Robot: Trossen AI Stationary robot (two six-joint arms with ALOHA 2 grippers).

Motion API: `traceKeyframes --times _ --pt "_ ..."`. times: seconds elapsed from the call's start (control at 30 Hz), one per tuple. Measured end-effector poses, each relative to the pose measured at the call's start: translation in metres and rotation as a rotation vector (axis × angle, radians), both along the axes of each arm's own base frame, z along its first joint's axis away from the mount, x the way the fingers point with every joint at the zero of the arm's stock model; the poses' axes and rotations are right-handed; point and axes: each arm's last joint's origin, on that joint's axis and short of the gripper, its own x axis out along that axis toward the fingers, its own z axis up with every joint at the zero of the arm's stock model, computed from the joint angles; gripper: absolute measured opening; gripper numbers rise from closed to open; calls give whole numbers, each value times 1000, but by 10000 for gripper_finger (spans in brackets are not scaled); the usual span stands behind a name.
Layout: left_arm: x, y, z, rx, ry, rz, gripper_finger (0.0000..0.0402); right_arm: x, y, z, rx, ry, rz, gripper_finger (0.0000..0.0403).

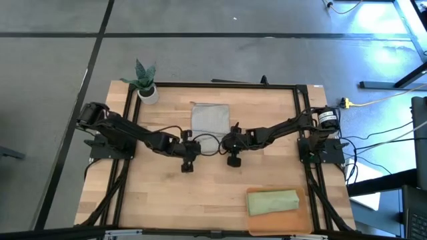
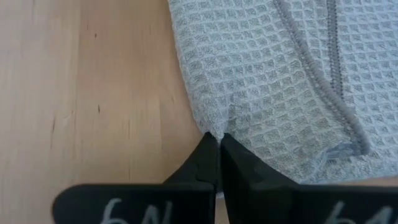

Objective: Roll microfiber towels into tight, uniform cylinder then place into a basket
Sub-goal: Roll the gray microfiber cloth

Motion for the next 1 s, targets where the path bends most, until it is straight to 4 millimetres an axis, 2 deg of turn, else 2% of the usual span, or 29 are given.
traceKeyframes --times 0.3,0.5,0.67,1.0 --pt "6 1 -28 30 96 5 94 0 0 0 0 -3 0 9" --pt "6 3 -31 103 95 58 93 0 0 0 3 -4 2 9" --pt "7 4 -32 84 95 69 93 0 0 0 5 -4 4 9" --pt "10 3 -52 89 158 62 92 0 0 0 7 -5 4 9"
